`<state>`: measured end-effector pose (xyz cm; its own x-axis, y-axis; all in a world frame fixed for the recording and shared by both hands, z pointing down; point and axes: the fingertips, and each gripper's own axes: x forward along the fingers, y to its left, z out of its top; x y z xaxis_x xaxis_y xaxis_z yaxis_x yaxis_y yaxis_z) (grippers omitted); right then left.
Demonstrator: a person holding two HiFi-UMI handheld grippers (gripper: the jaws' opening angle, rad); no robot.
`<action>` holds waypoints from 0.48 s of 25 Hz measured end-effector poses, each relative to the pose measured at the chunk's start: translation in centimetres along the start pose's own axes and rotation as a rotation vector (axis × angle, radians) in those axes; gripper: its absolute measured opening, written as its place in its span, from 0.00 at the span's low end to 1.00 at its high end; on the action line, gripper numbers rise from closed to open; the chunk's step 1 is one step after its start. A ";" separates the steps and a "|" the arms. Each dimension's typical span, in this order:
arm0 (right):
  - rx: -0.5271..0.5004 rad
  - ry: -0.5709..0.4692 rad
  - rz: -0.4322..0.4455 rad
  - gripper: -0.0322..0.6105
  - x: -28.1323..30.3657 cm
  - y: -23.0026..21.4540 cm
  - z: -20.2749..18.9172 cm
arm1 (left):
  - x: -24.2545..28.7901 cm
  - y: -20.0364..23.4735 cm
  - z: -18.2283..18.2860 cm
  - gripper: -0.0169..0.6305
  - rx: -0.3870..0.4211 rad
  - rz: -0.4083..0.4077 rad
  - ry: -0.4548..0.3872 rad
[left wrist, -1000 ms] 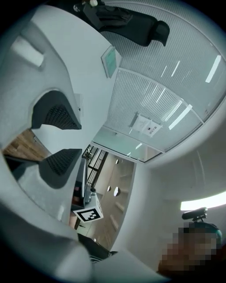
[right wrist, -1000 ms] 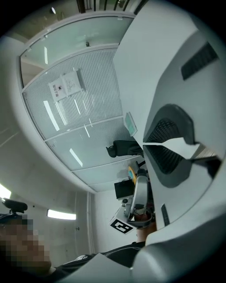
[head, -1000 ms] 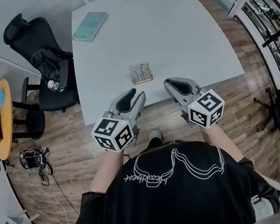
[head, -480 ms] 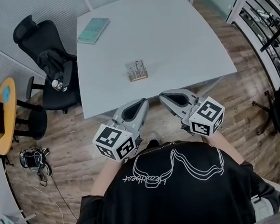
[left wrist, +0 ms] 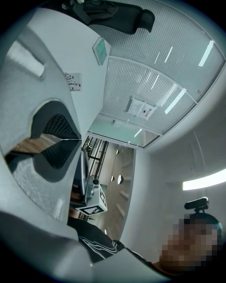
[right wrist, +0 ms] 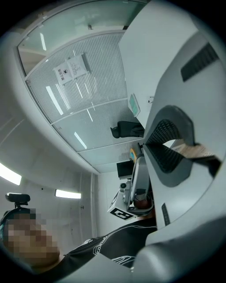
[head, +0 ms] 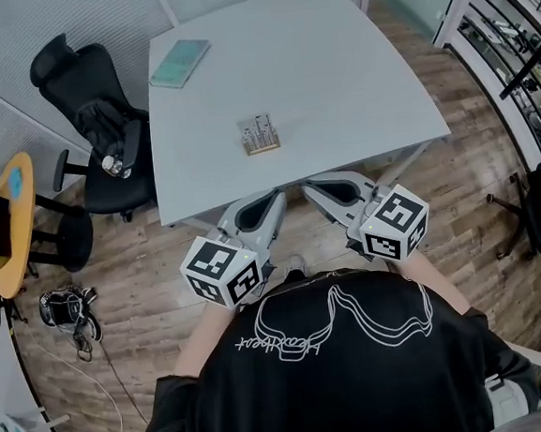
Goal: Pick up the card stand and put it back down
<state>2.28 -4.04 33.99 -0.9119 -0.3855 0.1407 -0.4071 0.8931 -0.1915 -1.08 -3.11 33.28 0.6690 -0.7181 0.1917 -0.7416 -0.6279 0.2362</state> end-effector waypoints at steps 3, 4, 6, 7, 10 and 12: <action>-0.004 0.002 -0.001 0.06 0.0 0.3 0.1 | -0.2 -0.1 0.1 0.05 0.003 -0.003 0.001; -0.004 0.004 -0.001 0.06 0.1 0.4 0.0 | -0.3 -0.2 0.1 0.05 0.004 -0.003 0.001; -0.004 0.008 -0.002 0.06 0.1 0.5 0.0 | -0.4 -0.2 0.1 0.05 0.007 -0.005 0.003; -0.004 0.009 -0.003 0.06 0.1 0.5 0.0 | -0.4 -0.1 0.1 0.05 0.007 -0.005 0.003; -0.004 0.010 -0.004 0.06 0.1 0.3 -0.1 | -0.2 -0.1 0.0 0.05 0.007 -0.005 0.005; -0.004 0.012 -0.004 0.06 0.1 0.2 -0.2 | -0.1 -0.1 -0.1 0.05 0.007 -0.005 0.005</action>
<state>2.10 -3.91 34.17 -0.9095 -0.3864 0.1534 -0.4107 0.8924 -0.1870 -1.07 -2.98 33.34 0.6733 -0.7130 0.1957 -0.7383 -0.6338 0.2308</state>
